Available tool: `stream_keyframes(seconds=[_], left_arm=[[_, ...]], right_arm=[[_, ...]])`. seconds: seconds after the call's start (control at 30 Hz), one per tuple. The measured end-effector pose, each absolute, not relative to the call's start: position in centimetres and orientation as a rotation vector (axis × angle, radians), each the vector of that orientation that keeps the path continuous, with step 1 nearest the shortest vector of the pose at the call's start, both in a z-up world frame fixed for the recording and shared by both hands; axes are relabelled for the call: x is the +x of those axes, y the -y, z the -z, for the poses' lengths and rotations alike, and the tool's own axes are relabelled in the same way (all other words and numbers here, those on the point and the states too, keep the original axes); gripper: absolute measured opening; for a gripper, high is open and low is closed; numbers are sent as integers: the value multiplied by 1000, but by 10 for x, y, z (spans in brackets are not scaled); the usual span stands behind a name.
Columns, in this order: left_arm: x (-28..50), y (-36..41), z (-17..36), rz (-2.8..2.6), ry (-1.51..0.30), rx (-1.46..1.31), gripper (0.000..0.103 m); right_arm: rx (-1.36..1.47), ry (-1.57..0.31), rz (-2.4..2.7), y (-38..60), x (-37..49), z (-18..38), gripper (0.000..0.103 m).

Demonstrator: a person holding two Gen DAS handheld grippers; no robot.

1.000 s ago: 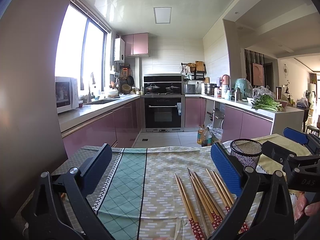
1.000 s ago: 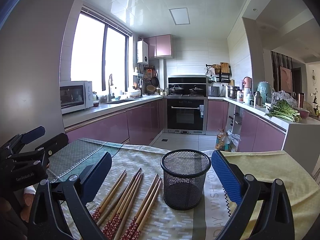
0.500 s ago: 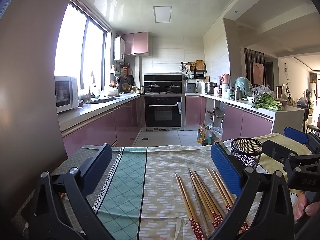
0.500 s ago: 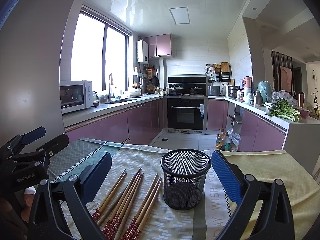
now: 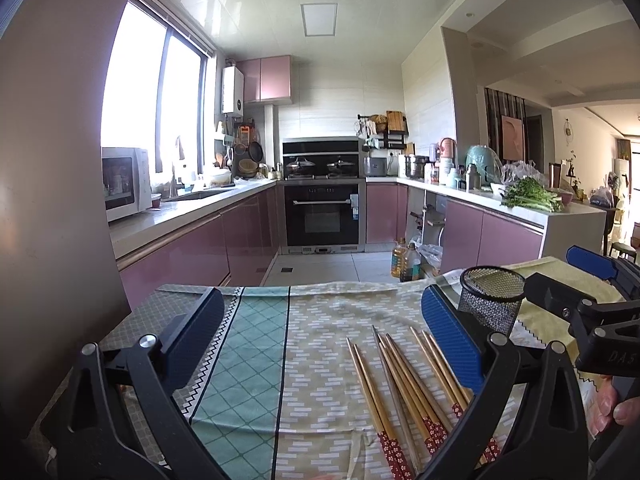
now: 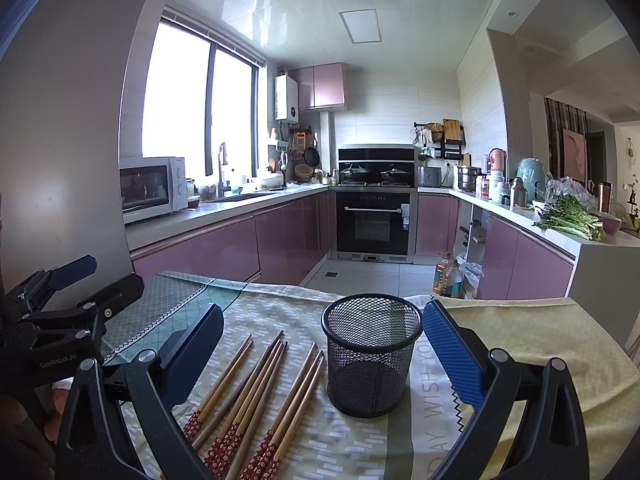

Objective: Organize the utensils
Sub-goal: 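Lower the left gripper onto one wooden chopstick and close it while the right gripper grasps another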

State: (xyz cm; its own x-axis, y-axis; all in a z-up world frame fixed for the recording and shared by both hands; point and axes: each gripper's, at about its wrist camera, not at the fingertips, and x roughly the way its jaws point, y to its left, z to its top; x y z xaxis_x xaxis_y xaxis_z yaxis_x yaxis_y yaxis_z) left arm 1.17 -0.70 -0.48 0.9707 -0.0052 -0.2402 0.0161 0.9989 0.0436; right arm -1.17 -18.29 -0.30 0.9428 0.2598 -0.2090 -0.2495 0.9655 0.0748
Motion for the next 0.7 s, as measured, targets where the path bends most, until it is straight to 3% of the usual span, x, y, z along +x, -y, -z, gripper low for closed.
stream_keyframes(seconds=[0.2,0.43,0.53,0.7], left_arm=[[44,2,21,53,-437,83,97],[77,2,54,135,-566,72,97],[89,9,71,160,-651,100,90],[103,11,89,204,-757,98,78]], right_arm=[[5,-359,-345,174,0,17,95],[-17,-624,-391,164,32,54,75],[-10,-718,-391,163,46,67,65],[17,-789,-388,163,59,77,58]])
